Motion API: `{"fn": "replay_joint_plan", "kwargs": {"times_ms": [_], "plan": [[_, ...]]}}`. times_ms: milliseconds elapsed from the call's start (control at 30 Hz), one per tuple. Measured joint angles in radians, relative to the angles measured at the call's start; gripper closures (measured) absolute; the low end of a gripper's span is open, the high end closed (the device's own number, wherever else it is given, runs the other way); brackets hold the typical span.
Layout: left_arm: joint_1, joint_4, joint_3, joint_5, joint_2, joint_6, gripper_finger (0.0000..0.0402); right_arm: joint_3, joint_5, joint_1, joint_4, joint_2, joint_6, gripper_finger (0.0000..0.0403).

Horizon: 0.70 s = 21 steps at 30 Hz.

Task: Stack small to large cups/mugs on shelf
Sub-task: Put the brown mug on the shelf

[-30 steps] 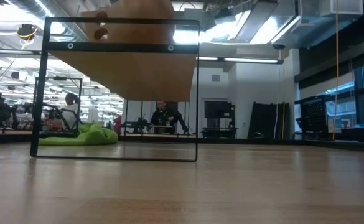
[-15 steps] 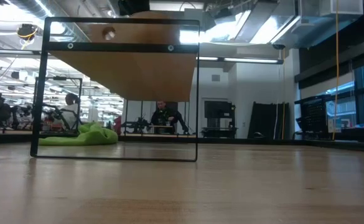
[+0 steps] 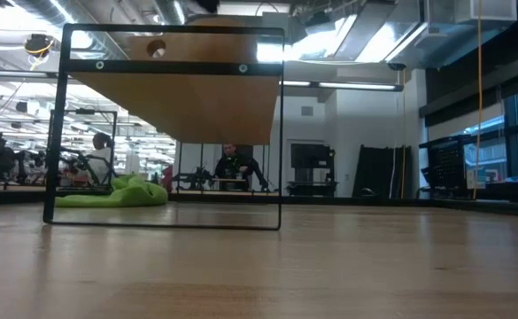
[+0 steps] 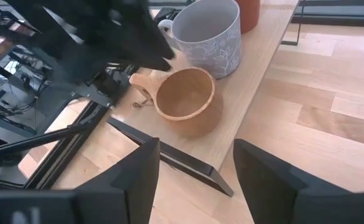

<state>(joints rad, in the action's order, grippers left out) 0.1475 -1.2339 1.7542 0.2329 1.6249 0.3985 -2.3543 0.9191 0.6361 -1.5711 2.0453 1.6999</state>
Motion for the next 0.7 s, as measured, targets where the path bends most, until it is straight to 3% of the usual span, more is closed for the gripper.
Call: {"fn": "replay_joint_plan", "kwargs": {"times_ms": [133, 367, 567, 700], "plan": [[0.083, 0.014, 0.082, 0.020, -0.047, 0.018, 0.0330, 0.000, 0.000, 0.000, 0.000, 0.000, -0.003, 0.0197], [0.221, -0.002, 0.167, 0.218, -0.137, 0.100, 0.0330, 0.000, 0.002, -0.011, 0.000, 0.000, -0.013, 0.0197], [0.269, -0.289, 0.078, 0.381, -0.184, 0.331, 0.0330, 0.000, -0.071, -0.044, 0.000, 0.000, -0.031, 0.0203], [0.335, -0.295, -0.059, 0.405, -0.247, 0.492, 0.0330, 0.001, -0.151, -0.076, 0.000, 0.000, -0.077, 0.0252]]}}
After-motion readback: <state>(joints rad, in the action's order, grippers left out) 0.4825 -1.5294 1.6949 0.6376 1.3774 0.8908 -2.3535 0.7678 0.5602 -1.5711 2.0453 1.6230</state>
